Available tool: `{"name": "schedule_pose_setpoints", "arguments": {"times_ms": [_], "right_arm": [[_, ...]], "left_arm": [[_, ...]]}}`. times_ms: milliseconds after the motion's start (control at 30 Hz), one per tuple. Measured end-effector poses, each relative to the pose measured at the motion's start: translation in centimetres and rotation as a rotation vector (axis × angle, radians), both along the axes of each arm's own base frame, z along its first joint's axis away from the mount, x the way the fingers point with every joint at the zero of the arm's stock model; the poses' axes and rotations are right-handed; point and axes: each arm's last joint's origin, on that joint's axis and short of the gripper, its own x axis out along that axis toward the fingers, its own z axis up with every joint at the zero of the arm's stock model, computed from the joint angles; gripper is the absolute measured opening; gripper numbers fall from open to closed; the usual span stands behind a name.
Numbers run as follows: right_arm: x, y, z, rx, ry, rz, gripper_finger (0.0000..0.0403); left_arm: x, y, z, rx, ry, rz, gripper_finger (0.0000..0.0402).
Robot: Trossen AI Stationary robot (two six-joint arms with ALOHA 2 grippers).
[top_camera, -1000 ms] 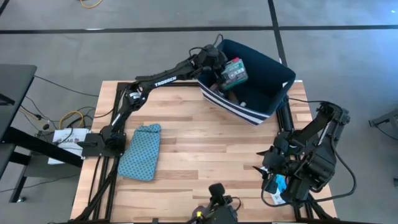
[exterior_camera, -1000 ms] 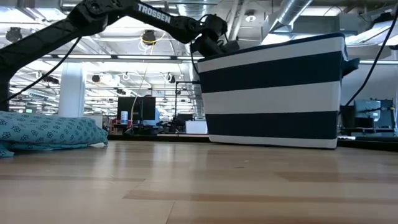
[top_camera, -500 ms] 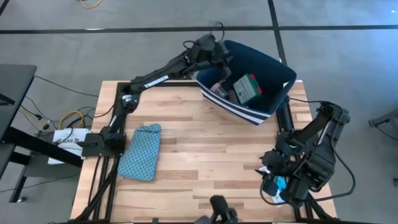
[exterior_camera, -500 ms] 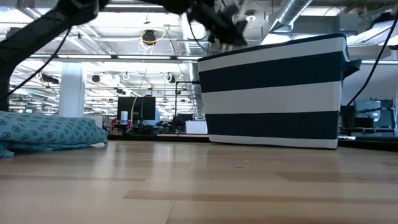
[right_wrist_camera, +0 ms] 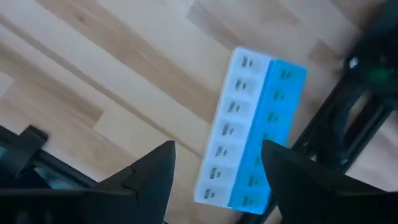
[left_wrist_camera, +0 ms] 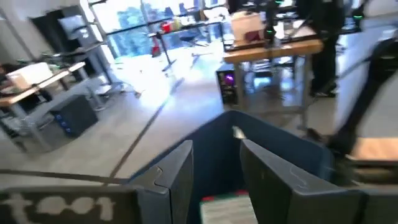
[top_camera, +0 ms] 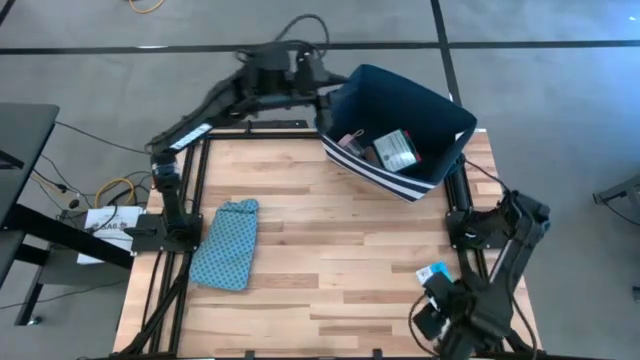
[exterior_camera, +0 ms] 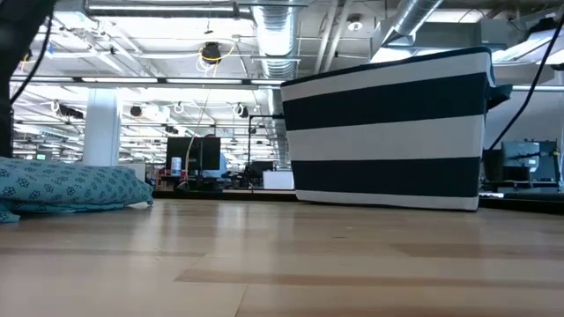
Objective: Pick & place medical supplies in basket/bin
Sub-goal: Put the medicine organizer into the blue organizer bin
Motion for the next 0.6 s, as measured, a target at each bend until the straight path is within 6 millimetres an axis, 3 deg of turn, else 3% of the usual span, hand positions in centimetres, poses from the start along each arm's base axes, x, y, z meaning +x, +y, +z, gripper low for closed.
{"name": "schedule_pose_setpoints", "arguments": {"times_ms": [200,333,433,600], "right_arm": [[-2.1,3.2,-2.1,-0.012,-0.092,-0.071,0.0210],[-3.5,3.7,-4.2,-0.062,-0.104,-0.078,0.0191],[-4.3,3.1,-6.6,-0.064,-0.089,-0.070,0.0182],[-5.6,-0.9,-9.0,-0.003,-0.104,-0.081,0.0181]], "left_arm": [[-4.1,-3.9,2.1,-0.054,0.049,-0.068,0.0125],[-5.6,-6.3,2.6,-0.073,0.090,-0.122,0.0125],[-6.1,-7.8,3.1,-0.065,0.075,-0.137,0.0125],[-6.4,-9.2,3.9,-0.006,0.026,-0.088,0.0125]]}}
